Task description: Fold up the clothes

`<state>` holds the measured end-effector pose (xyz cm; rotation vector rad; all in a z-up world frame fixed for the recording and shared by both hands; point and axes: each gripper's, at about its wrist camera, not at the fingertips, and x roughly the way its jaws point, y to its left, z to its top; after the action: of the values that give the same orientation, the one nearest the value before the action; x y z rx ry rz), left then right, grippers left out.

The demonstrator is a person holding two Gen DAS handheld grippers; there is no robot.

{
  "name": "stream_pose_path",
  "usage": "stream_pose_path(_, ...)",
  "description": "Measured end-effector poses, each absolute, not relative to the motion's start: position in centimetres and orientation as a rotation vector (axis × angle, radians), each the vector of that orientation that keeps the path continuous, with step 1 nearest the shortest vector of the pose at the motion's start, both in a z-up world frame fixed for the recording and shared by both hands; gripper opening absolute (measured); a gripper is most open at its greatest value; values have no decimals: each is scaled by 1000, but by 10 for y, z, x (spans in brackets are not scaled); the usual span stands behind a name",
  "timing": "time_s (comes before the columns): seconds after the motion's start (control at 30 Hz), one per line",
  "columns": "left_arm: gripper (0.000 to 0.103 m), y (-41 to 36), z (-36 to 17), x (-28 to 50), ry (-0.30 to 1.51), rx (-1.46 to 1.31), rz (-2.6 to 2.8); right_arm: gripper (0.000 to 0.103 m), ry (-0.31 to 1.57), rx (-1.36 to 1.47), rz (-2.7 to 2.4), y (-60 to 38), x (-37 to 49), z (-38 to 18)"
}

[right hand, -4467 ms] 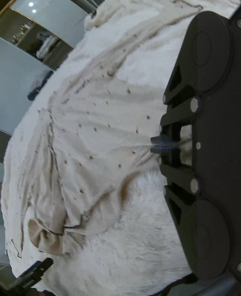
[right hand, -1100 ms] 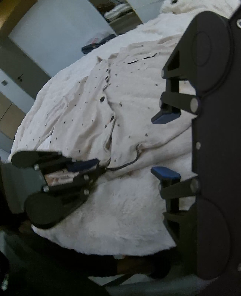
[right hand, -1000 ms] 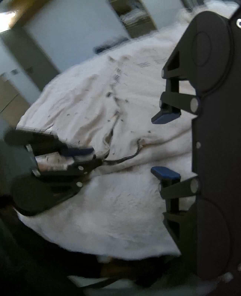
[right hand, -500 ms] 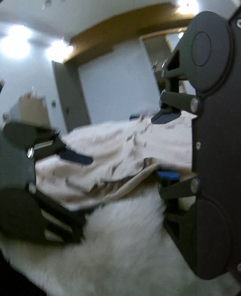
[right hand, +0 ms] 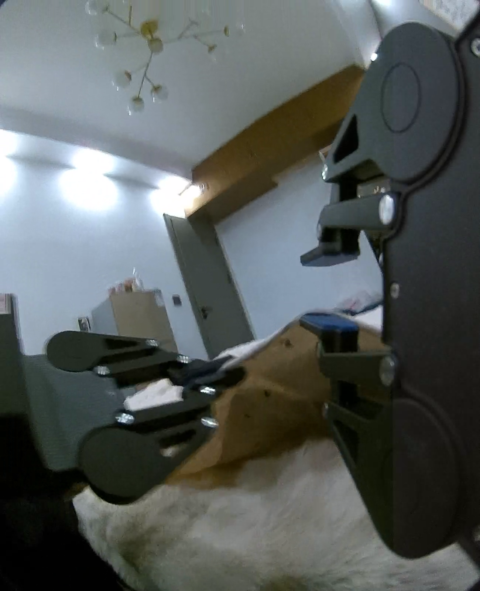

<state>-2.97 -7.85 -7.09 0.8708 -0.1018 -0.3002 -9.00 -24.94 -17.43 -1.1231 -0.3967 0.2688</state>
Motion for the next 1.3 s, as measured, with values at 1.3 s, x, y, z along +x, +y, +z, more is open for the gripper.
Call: stream_pose_path(1.3, 37, -77, -85, 36, 605, 1005, -735, 28, 387, -1192, 844, -190, 1, -173)
